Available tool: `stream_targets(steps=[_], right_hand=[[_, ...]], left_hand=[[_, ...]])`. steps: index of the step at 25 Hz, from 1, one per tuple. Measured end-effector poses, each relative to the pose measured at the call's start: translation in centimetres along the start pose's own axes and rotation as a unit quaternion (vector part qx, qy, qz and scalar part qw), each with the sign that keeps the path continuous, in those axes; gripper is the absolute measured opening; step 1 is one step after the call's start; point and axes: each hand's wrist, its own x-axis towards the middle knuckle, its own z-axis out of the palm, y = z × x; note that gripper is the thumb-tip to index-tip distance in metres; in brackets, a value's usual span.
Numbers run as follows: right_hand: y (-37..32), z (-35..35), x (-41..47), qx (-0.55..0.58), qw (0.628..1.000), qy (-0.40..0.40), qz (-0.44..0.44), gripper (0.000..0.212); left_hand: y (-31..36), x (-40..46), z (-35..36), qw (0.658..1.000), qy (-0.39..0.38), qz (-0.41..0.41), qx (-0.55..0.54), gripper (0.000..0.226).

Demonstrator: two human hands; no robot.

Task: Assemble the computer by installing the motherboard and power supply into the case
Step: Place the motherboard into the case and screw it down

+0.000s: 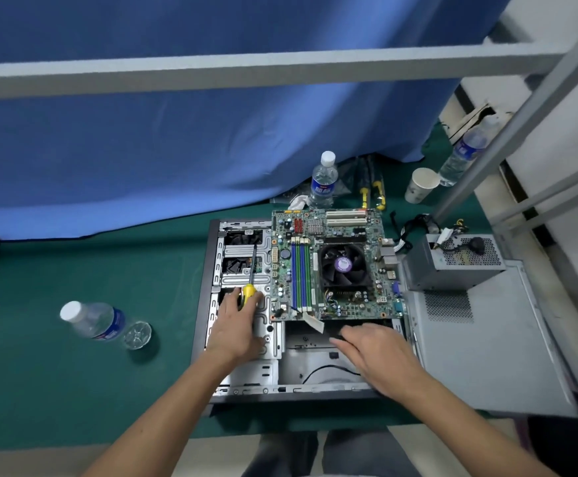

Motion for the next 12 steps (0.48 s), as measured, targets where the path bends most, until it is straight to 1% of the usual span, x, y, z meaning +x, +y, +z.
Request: stream_targets(steps=[2, 3, 5, 6, 7, 8, 9, 10, 11, 12], right_hand=[[-0.3, -0.7, -0.2, 0.074, 0.995, 0.061, 0.034, 0.042], [-0.5, -1.1, -0.1, 0.116, 0.989, 0.072, 0.059, 0.047], [-1.0, -2.1, 0.2, 0.166, 0.98, 0.064, 0.087, 0.057], [-1.1, -2.5, 0.2, 0.179, 0.977, 0.062, 0.094, 0.06], [-1.3, -3.0, 0.1, 0.177, 0.978, 0.07, 0.09, 0.06], [-1.5, -3.4, 0.1, 0.153, 0.982, 0.081, 0.072, 0.056], [-1.9, -3.7, 0.1, 0.118, 0.989, 0.086, 0.041, 0.049], [-2.4, -3.9, 0.0, 0.082, 0.993, 0.085, 0.003, 0.041], [-3.0, -3.9, -0.3, 0.047, 0.995, 0.083, -0.034, 0.032], [-3.4, -4.0, -0.6, 0.018, 0.994, 0.087, -0.064, 0.026]], left_hand=[[0.3, -1.1, 0.1, 0.997, 0.045, -0.012, -0.058, 0.087], [0.6, -1.6, 0.1, 0.994, 0.086, -0.015, -0.069, 0.081], [1.8, -2.7, 0.2, 0.978, 0.187, -0.015, -0.087, 0.054], [2.9, -3.3, 0.0, 0.97, 0.2, -0.018, -0.138, 0.039], [4.4, -4.0, -0.4, 0.957, 0.168, -0.025, -0.237, 0.032], [6.3, -4.5, -0.8, 0.921, 0.098, -0.039, -0.375, 0.031], [8.2, -5.0, -1.1, 0.864, 0.02, -0.048, -0.501, 0.032], [9.9, -5.6, -1.3, 0.821, -0.017, -0.047, -0.569, 0.03], [11.4, -6.0, -1.7, 0.811, -0.016, -0.034, -0.584, 0.026], [12.5, -6.3, -2.2, 0.814, 0.002, -0.018, -0.581, 0.022]])
